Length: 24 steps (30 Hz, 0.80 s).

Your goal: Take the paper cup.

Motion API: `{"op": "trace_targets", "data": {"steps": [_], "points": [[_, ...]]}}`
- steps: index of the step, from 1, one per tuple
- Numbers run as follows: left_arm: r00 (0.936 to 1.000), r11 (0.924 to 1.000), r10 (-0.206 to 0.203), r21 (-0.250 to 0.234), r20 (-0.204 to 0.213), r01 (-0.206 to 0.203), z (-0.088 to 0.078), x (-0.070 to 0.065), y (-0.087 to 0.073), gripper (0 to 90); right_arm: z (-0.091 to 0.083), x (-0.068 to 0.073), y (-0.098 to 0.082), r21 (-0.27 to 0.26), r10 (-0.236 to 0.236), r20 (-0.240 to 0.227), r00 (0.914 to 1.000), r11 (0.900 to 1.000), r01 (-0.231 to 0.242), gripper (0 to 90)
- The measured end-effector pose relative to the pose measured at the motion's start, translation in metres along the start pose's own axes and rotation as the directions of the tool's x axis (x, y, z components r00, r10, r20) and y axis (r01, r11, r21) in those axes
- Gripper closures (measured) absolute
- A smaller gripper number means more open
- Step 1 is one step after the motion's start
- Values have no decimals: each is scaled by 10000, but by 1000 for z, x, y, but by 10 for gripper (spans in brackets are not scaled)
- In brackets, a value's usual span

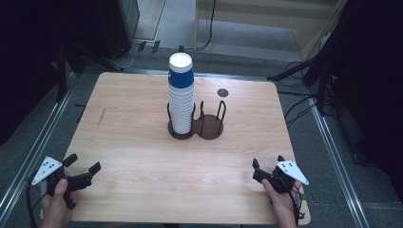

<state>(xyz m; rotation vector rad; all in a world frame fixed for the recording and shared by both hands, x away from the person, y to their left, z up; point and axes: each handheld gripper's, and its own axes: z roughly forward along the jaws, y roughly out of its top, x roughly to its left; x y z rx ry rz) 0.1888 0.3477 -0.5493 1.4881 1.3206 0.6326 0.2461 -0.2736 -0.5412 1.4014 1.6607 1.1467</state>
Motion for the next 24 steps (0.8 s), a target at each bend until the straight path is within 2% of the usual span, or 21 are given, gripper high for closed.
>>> {"op": "trace_targets", "data": {"steps": [3,7,11,14,22,24], "points": [[10000,10000,-1,51,-43,1,0,0,0,0,-2,7,7,-212,395,-216,9990,9990,-399,72],[10000,10000,87,11,-43,-87,0,-2,-1,0,-4,21,20,-556,562,-653,9963,9967,-599,61],[9985,9992,401,63,-383,-399,1,-6,-1,0,-5,35,32,-694,268,-868,9959,9970,-329,69],[9977,9986,527,120,-427,-523,0,-8,-2,0,-7,42,38,-827,262,-1045,9942,9960,-350,96],[9978,9986,522,36,-416,-521,0,-8,-2,0,-10,55,49,-988,-36,-1162,9932,9951,-79,92],[9966,9982,598,47,-570,-597,0,-9,-2,0,-9,57,53,-1017,-85,-1254,9921,9948,-43,97]]}}
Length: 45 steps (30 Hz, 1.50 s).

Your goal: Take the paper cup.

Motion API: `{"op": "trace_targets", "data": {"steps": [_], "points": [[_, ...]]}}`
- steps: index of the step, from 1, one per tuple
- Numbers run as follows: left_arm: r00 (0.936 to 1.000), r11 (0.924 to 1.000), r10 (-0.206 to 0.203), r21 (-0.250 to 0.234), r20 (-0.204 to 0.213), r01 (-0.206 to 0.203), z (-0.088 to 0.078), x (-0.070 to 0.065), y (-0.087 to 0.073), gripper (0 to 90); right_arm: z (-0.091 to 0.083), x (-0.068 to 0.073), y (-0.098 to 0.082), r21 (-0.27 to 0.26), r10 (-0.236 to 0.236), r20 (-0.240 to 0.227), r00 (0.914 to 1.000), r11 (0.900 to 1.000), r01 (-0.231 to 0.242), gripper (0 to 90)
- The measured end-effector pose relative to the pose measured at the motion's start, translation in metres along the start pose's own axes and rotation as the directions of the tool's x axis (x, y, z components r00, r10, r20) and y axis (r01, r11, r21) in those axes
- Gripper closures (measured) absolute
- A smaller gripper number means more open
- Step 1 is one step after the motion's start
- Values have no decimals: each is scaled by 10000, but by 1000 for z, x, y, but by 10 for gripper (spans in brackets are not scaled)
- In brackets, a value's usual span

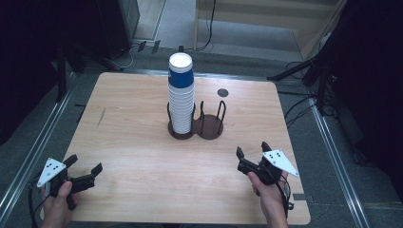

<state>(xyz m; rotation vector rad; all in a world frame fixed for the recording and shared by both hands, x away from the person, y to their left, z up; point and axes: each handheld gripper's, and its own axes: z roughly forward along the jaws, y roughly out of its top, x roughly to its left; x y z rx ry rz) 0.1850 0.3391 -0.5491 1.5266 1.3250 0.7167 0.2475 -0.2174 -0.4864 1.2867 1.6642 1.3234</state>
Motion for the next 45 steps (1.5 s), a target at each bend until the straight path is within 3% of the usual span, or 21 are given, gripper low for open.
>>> {"op": "trace_targets", "data": {"steps": [9,13,15,16,20,45], "points": [[10000,10000,-32,-72,76,32,-1,0,-1,0,11,17,18,-232,-131,-311,9994,9997,124,111],[9996,9997,205,-97,-168,-207,-1,-3,-1,91,16,25,27,-320,-262,-376,9990,9992,250,112],[9994,9995,313,-80,-152,-315,-1,-4,-1,90,18,29,31,-361,-294,-410,9987,9990,279,110],[9992,9992,407,-51,60,-407,0,-4,-1,90,20,30,33,-366,-313,-432,9986,9989,297,105],[9993,9996,283,4,248,-283,0,-2,-2,91,25,37,39,-317,-277,-532,9982,9992,260,99],[9996,9996,257,95,-74,-256,3,-4,-1,43,49,85,63,-992,-543,-1027,9932,9941,441,114]]}}
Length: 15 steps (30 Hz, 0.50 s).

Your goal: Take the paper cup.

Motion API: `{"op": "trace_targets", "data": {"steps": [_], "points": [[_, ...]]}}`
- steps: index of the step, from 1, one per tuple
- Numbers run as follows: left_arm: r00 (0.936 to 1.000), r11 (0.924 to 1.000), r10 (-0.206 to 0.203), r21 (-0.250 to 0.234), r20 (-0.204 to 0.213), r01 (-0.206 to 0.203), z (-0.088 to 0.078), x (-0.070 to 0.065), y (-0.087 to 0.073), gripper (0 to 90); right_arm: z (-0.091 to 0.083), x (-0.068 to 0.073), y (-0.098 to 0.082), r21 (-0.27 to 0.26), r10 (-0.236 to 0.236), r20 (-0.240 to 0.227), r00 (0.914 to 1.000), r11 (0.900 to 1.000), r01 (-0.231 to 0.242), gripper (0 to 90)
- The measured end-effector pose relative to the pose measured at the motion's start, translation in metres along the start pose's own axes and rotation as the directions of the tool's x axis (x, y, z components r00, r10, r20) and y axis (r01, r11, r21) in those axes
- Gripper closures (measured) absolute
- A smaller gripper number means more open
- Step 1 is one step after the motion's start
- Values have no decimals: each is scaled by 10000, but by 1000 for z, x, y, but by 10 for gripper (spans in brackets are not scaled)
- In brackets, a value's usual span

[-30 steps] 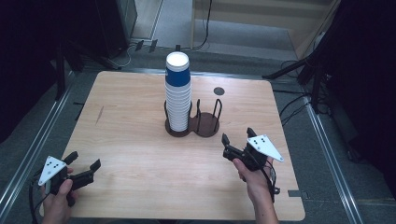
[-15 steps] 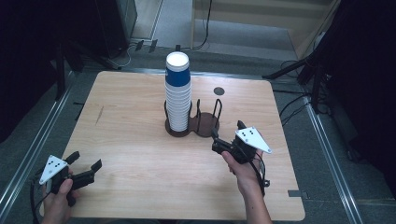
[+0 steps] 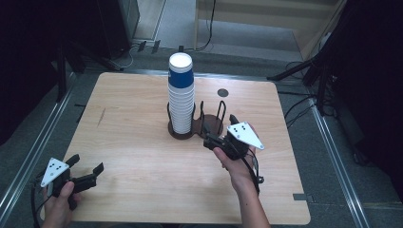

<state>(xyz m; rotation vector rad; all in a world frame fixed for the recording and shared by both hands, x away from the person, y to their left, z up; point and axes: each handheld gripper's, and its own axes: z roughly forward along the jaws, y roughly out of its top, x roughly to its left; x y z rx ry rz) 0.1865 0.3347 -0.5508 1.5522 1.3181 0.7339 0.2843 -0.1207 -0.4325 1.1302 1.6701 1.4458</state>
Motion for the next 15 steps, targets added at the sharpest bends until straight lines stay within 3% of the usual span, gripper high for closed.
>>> {"op": "trace_targets", "data": {"steps": [15], "points": [[9999,9999,159,62,-4,-159,0,-1,0,43,19,20,19,-126,-132,-300,9995,9998,128,108]]}}
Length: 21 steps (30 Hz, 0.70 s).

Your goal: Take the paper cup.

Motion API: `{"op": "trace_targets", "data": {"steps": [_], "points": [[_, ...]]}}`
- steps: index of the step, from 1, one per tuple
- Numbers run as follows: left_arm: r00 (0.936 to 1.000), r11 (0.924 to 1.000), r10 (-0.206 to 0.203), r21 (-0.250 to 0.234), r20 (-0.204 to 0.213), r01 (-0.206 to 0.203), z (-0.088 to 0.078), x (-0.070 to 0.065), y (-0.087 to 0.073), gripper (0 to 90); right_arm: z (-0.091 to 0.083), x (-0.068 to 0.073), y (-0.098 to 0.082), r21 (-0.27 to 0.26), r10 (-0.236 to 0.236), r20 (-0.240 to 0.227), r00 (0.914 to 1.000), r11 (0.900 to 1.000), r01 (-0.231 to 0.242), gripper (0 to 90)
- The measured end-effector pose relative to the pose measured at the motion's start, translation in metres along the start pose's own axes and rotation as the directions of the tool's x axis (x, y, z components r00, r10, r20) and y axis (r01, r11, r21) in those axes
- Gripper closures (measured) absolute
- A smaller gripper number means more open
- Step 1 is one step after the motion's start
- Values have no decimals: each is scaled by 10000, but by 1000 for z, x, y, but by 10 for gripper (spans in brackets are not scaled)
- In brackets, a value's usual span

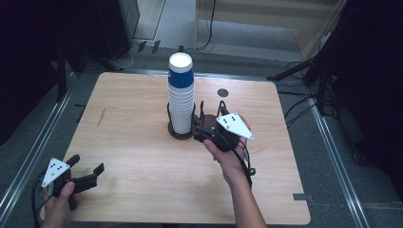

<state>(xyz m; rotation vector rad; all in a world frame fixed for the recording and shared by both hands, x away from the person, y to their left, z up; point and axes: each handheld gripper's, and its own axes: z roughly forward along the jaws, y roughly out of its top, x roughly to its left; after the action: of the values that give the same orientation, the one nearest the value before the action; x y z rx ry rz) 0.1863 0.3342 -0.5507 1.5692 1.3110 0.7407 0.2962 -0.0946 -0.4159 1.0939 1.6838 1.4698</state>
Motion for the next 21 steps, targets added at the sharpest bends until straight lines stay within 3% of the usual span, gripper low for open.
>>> {"op": "trace_targets", "data": {"steps": [21], "points": [[9999,10000,93,36,-118,-93,1,-2,0,43,27,20,23,66,-152,-340,9993,9999,155,36]]}}
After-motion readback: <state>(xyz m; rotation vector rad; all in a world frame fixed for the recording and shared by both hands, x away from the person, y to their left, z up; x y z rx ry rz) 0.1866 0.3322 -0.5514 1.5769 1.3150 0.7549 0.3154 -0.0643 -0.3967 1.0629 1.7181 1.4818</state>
